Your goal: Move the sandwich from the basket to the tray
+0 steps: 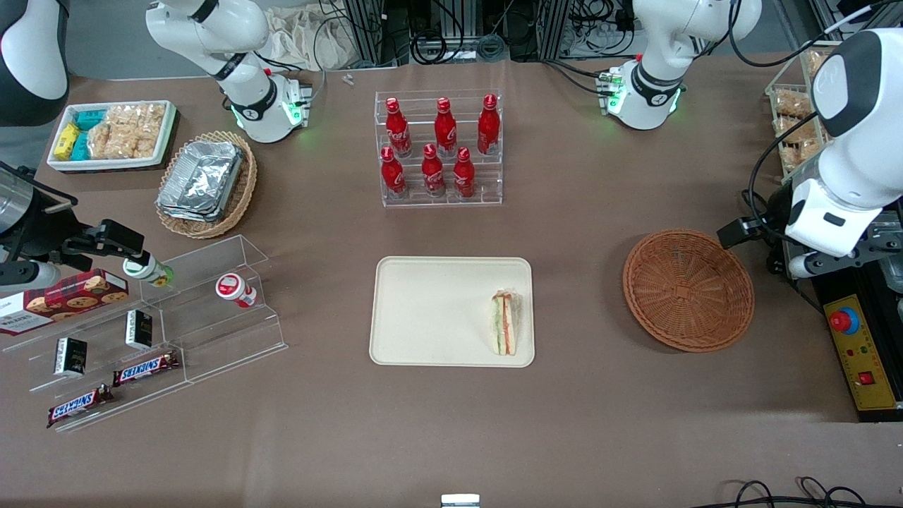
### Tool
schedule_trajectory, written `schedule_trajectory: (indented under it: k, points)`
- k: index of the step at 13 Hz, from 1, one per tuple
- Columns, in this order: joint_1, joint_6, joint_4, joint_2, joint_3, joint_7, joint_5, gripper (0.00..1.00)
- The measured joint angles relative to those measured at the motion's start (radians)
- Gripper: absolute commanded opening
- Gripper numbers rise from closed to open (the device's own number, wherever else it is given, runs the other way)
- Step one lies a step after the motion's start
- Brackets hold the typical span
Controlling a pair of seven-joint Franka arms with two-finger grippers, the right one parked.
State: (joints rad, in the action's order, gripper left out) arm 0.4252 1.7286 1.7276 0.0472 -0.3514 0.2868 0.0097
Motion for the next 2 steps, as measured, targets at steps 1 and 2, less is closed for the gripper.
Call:
schedule_trajectory:
  k: [1,2]
  points:
    - [0.0,0.0,-0.005,0.0,-0.001,-0.007,0.003,1.0]
    - [0.0,0.0,-0.011,0.0,-0.003,-0.007,0.004,1.0]
